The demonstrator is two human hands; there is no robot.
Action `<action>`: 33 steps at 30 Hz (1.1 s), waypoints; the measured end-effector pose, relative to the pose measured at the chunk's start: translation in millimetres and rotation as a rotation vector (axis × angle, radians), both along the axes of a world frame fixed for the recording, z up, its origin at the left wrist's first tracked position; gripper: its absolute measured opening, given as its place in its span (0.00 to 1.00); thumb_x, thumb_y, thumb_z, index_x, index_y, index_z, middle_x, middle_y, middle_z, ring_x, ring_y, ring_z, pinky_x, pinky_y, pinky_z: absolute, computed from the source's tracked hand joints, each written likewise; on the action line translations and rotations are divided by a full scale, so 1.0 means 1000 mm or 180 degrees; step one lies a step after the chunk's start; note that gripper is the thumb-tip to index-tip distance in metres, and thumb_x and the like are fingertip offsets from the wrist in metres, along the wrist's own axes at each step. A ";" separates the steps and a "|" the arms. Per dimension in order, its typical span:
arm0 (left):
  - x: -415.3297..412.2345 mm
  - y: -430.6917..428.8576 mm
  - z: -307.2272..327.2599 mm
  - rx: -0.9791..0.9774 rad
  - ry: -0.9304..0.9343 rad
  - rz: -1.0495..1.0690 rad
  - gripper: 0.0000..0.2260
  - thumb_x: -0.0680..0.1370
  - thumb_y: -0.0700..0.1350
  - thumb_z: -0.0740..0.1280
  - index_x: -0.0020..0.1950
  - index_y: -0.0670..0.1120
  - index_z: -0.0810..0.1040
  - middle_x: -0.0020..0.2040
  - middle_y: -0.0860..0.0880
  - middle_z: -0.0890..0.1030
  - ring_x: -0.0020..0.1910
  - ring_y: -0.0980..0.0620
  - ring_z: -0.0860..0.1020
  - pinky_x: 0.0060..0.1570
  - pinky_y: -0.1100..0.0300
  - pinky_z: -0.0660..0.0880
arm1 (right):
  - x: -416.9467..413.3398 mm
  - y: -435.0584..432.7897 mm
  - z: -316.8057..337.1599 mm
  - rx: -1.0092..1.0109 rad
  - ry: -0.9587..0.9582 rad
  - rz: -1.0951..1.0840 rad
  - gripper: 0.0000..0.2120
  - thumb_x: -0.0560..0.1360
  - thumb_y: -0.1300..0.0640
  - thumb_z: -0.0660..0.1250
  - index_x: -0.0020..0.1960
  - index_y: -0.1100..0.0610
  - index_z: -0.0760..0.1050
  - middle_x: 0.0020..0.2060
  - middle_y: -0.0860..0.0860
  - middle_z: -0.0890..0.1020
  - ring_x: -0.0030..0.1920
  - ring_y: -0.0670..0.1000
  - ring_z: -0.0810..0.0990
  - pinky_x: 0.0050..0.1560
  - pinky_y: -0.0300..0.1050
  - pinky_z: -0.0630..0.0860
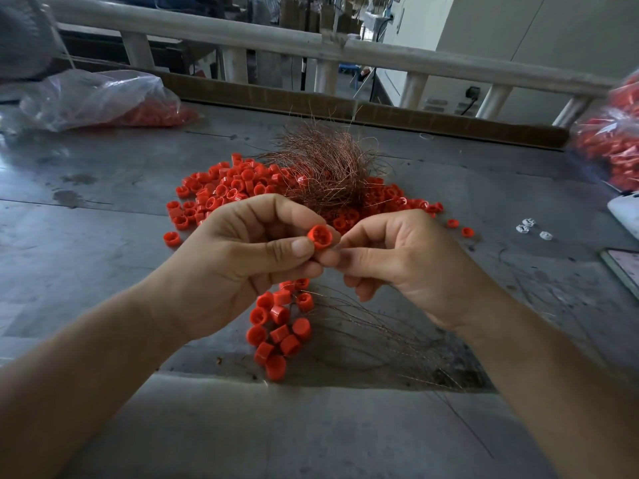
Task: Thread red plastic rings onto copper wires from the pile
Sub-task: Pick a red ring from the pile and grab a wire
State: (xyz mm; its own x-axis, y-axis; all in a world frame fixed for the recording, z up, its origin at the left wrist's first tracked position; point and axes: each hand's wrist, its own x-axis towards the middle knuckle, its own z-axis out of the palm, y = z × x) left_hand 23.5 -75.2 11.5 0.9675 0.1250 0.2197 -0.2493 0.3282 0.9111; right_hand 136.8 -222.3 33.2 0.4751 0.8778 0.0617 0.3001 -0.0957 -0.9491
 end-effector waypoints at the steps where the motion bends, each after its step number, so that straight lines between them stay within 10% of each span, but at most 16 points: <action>1: 0.000 0.000 0.000 -0.0009 0.0001 -0.0032 0.08 0.64 0.40 0.73 0.42 0.44 0.82 0.42 0.44 0.84 0.41 0.51 0.83 0.39 0.65 0.79 | -0.002 0.001 0.000 -0.0020 0.0034 0.0019 0.08 0.63 0.54 0.72 0.35 0.58 0.78 0.24 0.48 0.78 0.28 0.46 0.76 0.27 0.35 0.73; 11: 0.000 -0.002 0.000 -0.0038 0.0072 -0.0093 0.07 0.66 0.39 0.70 0.42 0.44 0.82 0.42 0.43 0.84 0.42 0.50 0.83 0.40 0.64 0.79 | 0.007 0.000 0.001 -0.0179 -0.0042 0.0146 0.12 0.61 0.51 0.69 0.39 0.57 0.79 0.29 0.50 0.81 0.32 0.46 0.79 0.34 0.37 0.77; 18: -0.001 -0.003 0.002 -0.0059 0.0093 0.0008 0.07 0.64 0.40 0.71 0.41 0.44 0.83 0.42 0.44 0.84 0.42 0.50 0.83 0.39 0.64 0.79 | 0.097 -0.019 -0.021 -0.1149 -0.2174 -0.2103 0.05 0.72 0.58 0.68 0.47 0.56 0.81 0.45 0.54 0.83 0.47 0.52 0.79 0.44 0.38 0.66; 25: -0.001 -0.004 0.003 -0.0111 0.0127 0.0077 0.07 0.64 0.39 0.71 0.41 0.44 0.82 0.41 0.43 0.84 0.41 0.50 0.83 0.38 0.64 0.79 | 0.115 -0.020 -0.039 -0.1557 -0.2043 -0.2220 0.07 0.71 0.59 0.69 0.49 0.56 0.81 0.49 0.55 0.82 0.53 0.55 0.78 0.49 0.41 0.69; 33: -0.001 -0.003 0.003 -0.0089 0.0140 0.0067 0.07 0.64 0.39 0.71 0.41 0.43 0.82 0.41 0.43 0.83 0.41 0.49 0.83 0.39 0.63 0.79 | 0.105 -0.022 -0.019 -0.0754 -0.1187 -0.2103 0.03 0.71 0.65 0.69 0.40 0.58 0.77 0.31 0.51 0.78 0.32 0.46 0.79 0.37 0.39 0.75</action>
